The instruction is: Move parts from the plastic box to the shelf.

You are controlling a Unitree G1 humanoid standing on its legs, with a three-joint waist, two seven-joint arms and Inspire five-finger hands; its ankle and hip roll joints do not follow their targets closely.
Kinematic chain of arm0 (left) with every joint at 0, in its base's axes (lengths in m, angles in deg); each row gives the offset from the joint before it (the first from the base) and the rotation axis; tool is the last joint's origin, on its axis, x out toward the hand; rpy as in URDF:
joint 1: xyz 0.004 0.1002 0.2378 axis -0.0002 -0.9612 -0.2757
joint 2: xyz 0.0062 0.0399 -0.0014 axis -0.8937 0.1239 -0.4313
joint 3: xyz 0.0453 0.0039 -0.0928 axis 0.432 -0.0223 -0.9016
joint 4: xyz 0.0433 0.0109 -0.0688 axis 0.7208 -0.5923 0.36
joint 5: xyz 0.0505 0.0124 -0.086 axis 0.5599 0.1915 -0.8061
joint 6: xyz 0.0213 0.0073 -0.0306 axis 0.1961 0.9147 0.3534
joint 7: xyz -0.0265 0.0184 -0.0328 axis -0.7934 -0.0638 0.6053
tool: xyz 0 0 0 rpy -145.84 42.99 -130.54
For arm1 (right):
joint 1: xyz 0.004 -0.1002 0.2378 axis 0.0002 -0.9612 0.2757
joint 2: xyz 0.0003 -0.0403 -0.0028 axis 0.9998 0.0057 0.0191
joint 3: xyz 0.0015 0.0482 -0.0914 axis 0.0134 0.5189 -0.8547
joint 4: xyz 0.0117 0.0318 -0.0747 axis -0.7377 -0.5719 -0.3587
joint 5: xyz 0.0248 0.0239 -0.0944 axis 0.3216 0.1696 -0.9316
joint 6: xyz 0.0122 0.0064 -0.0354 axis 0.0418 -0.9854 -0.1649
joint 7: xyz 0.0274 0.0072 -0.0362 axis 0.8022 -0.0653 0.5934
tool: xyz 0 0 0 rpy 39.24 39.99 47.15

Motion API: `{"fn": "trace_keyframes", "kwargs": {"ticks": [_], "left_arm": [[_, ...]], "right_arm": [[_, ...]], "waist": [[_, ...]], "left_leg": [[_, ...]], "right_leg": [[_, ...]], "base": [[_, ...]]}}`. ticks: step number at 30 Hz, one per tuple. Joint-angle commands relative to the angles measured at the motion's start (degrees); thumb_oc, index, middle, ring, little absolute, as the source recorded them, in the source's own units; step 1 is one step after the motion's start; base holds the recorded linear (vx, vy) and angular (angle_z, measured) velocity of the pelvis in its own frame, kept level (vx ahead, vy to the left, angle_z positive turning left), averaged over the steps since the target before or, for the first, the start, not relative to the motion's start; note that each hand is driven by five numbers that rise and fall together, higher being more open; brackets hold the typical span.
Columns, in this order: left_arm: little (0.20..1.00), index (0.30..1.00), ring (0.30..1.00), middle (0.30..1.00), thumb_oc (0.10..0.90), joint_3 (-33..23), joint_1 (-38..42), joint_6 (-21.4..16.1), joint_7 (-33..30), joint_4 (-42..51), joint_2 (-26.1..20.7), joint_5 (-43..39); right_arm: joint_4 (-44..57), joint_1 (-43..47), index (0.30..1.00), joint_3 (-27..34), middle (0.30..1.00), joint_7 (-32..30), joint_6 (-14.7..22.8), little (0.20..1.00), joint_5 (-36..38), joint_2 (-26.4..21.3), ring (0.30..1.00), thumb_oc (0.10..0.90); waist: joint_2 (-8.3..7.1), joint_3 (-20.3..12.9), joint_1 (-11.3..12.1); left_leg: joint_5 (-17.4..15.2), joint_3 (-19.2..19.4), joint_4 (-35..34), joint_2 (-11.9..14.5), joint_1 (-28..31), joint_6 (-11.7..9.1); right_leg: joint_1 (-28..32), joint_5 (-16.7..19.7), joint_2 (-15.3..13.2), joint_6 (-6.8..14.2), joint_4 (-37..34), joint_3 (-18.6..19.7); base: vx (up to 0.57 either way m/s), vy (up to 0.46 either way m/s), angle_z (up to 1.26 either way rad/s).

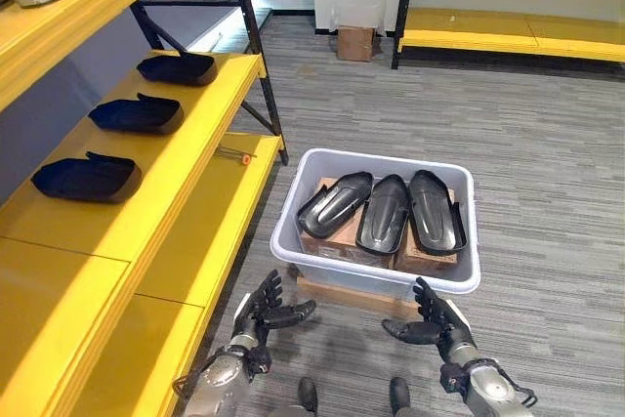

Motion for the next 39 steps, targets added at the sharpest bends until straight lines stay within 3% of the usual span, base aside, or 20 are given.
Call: {"fn": "trace_keyframes", "kwargs": {"ticks": [1,10,24,30,36,39], "left_arm": [[1.0,1.0,1.0,1.0,0.9,-0.3,1.7,-5.6,0.6,5.6,-0.2,0.0],[1.0,1.0,1.0,1.0,0.9,-0.3,1.2,-5.5,0.9,5.5,-0.5,0.2],[1.0,1.0,1.0,1.0,0.9,-1.5,0.1,-5.1,0.6,5.4,-0.3,0.4],[1.0,1.0,1.0,1.0,0.9,-2.2,-0.5,-4.8,0.9,5.6,-0.2,0.8],[1.0,1.0,1.0,1.0,0.9,-2.2,-0.7,-4.4,2.2,5.9,-0.4,1.4],[1.0,1.0,1.0,1.0,0.9,-1.8,0.2,-4.2,3.0,6.6,-1.2,1.3]], "right_arm": [[3.7,3.0,1.0,1.2,1.0,0.2,4.0,1.0,-0.2,-2.3,1.0,0.9],[4.2,2.3,1.0,0.7,1.0,0.8,3.7,1.0,0.0,-2.0,1.0,0.9],[7.4,2.0,1.0,1.7,1.0,-0.6,4.3,1.0,-2.4,-3.4,1.0,0.9],[11.3,1.8,1.0,4.7,1.0,-0.8,5.4,1.0,0.1,-3.8,1.0,0.9],[19.1,3.7,1.0,10.4,1.0,-2.3,7.3,1.0,-3.0,-7.7,1.0,0.9],[19.7,6.7,1.0,14.9,1.0,-5.4,7.4,1.0,-9.1,-11.9,1.0,0.9]], "waist": [[-1.18,-4.3,0.9],[-1.85,-4.9,0.4],[-1.95,-5.2,0.4],[-2.03,-5.0,0.3],[-2.43,-4.3,0.4],[-2.79,-2.6,0.9]], "left_leg": [[-2.1,-1.3,0.2,4.9,-0.1,-3.6],[-3.2,0.0,-0.4,4.2,1.4,-3.1],[-3.2,-1.3,-0.4,4.7,1.2,-3.8],[-3.1,-1.3,-0.4,4.8,1.0,-3.9],[-2.8,-1.2,-0.4,5.1,-0.6,-4.0],[-1.9,-1.9,-0.4,5.3,-3.6,-4.1]], "right_leg": [[5.7,-3.9,-1.3,3.1,2.2,-0.1],[5.2,-1.5,-2.2,4.5,1.5,0.6],[6.5,-2.1,-2.2,3.9,-0.6,-2.0],[6.4,-1.8,-2.2,3.9,-1.2,-2.2],[4.9,-1.4,-2.2,4.1,-1.7,-2.0],[2.7,-1.0,-2.1,4.0,-2.0,-2.5]], "base": [[0.08,0.136,-0.28],[0.04,0.034,-0.17],[0.01,-0.01,0.05],[0.0,-0.001,0.01],[-0.02,-0.01,0.0],[-0.1,-0.033,0.04]]}}
